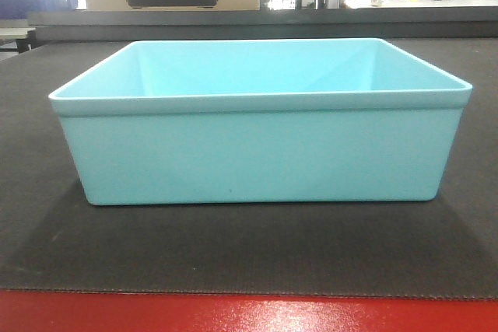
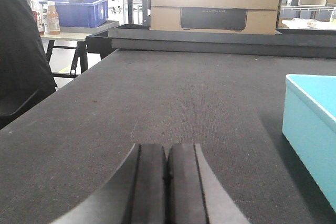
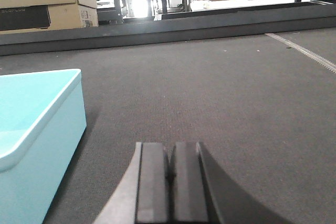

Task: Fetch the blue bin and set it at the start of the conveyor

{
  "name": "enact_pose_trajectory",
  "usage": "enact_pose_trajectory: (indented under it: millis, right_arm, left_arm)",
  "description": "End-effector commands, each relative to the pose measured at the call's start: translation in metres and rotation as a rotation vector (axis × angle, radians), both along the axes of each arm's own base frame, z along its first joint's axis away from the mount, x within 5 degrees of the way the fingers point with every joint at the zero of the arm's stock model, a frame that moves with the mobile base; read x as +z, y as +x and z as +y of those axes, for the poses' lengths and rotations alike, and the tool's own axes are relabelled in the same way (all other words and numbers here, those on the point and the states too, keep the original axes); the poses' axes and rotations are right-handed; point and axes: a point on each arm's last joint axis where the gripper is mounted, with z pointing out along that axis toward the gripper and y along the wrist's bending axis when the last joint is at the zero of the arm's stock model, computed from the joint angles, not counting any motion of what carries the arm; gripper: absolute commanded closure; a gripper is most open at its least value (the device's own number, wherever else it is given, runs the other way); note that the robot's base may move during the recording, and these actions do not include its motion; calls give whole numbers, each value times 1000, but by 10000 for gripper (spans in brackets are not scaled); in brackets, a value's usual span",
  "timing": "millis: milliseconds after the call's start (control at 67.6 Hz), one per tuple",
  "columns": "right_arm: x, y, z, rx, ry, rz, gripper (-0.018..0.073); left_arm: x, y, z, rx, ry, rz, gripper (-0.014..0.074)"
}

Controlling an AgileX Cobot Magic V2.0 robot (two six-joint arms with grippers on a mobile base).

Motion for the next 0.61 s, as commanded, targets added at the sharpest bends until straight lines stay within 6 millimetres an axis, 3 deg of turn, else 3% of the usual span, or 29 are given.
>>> enact_pose_trajectory:
  millis: [0, 592]
  right_arm:
    - [1, 0, 0, -6, -21, -14, 721]
    - [1, 0, 0, -6, -21, -14, 721]
  left_arm:
    - [3, -1, 0, 2, 2, -33, 707]
    - [3, -1, 0, 2, 2, -33, 707]
